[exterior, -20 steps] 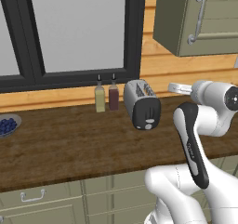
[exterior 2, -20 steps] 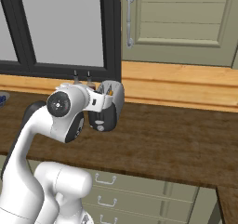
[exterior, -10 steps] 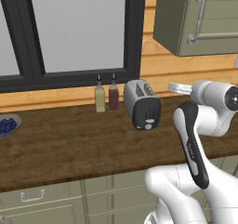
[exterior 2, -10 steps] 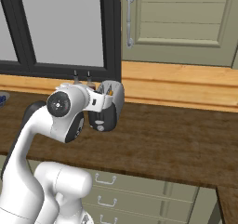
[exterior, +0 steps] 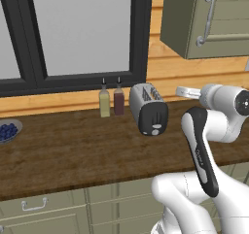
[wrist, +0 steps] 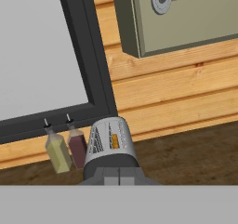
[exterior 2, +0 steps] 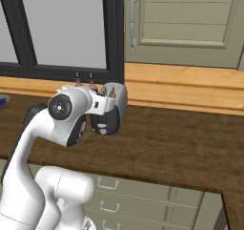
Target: Start the toaster. Once the lever pops up, take the bread to the plate on the dining counter.
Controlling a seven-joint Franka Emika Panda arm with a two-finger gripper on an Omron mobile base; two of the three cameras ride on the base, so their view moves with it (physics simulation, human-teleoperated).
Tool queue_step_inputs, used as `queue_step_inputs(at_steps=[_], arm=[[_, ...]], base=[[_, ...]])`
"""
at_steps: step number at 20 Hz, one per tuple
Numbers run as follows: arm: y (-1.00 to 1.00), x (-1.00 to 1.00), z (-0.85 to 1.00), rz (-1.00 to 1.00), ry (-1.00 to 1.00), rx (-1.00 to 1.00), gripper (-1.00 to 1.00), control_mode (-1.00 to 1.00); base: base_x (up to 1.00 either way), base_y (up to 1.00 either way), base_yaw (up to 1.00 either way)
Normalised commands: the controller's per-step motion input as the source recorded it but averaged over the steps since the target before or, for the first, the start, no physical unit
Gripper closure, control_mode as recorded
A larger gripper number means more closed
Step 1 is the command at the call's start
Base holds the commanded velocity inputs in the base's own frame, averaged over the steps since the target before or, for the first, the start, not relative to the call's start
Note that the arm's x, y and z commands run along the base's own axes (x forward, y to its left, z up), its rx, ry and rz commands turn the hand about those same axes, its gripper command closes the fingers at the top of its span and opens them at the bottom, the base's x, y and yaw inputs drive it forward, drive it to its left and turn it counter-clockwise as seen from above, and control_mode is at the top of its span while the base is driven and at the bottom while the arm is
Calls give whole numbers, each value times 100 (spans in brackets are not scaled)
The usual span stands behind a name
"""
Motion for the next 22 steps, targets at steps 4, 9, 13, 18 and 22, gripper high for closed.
queue_step_inputs(at_steps=[4,9,13,18,22], arm=[[0,0,0,0,0,0,100,-100],[0,0,0,0,0,0,100,-100],[0,0,0,0,0,0,100,-100],[0,0,0,0,0,0,100,-100],[0,0,0,0,0,0,100,-100]], base=[[0,0,0],[0,0,0],[0,0,0],[0,0,0],[0,0,0]])
